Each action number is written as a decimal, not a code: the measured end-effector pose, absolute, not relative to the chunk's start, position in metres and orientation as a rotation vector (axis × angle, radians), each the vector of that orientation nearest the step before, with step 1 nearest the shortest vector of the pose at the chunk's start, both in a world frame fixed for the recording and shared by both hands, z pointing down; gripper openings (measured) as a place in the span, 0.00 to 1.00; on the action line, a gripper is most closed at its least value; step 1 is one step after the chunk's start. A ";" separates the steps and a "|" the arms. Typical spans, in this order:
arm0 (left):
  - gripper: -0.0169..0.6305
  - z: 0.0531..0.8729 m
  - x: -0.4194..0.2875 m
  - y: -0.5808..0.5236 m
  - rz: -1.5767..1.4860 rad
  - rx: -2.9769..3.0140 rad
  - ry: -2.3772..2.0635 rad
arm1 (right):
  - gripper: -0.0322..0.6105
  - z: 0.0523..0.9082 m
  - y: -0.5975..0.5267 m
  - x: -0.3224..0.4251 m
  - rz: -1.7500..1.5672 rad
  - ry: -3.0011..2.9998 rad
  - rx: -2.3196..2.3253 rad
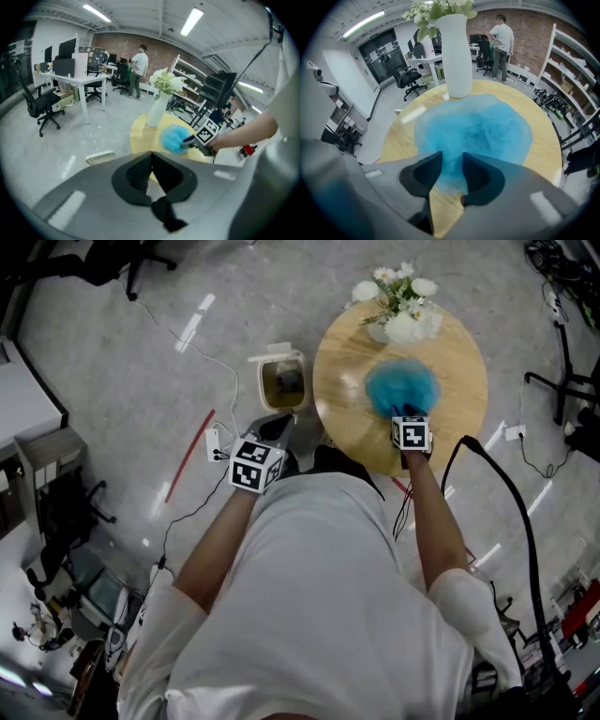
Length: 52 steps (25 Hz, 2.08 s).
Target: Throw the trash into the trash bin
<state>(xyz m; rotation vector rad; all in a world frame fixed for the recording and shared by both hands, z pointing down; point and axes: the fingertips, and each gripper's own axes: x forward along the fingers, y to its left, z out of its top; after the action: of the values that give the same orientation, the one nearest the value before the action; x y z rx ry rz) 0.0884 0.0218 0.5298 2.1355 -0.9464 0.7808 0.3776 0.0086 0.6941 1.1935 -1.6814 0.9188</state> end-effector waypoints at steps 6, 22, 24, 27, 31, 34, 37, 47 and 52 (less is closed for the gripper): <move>0.03 0.529 0.090 0.018 0.774 2.139 -0.951 | 0.18 0.692 0.005 0.384 0.905 -1.673 1.220; 0.03 0.527 0.080 0.016 0.762 2.144 -0.961 | 0.06 0.663 -0.008 0.390 0.832 -1.689 1.288; 0.03 0.524 0.078 0.015 0.755 2.153 -0.963 | 0.06 0.657 -0.010 0.389 0.818 -1.696 1.306; 0.03 0.520 0.075 0.013 0.732 2.159 -0.969 | 0.06 0.649 -0.013 0.392 0.806 -1.689 1.344; 0.03 0.514 0.068 0.009 0.713 2.168 -0.978 | 0.06 0.632 -0.019 0.394 0.766 -1.689 1.387; 0.03 0.511 0.063 0.007 0.705 2.182 -0.980 | 0.06 0.620 -0.024 0.393 0.734 -1.700 1.410; 0.03 0.509 0.060 0.006 0.694 2.194 -0.980 | 0.06 0.610 -0.026 0.393 0.714 -1.701 1.437; 0.03 0.502 0.049 0.013 0.673 2.221 -0.968 | 0.05 0.577 -0.029 0.380 0.635 -1.728 1.514; 0.03 0.502 0.038 0.018 0.672 2.217 -0.970 | 0.06 0.566 -0.029 0.366 0.646 -1.764 1.546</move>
<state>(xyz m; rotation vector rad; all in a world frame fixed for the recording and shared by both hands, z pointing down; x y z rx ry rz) 0.0382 0.0178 0.5020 2.2169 -0.9698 0.6721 0.3663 -0.0286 0.5663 1.5456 -1.7637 0.6465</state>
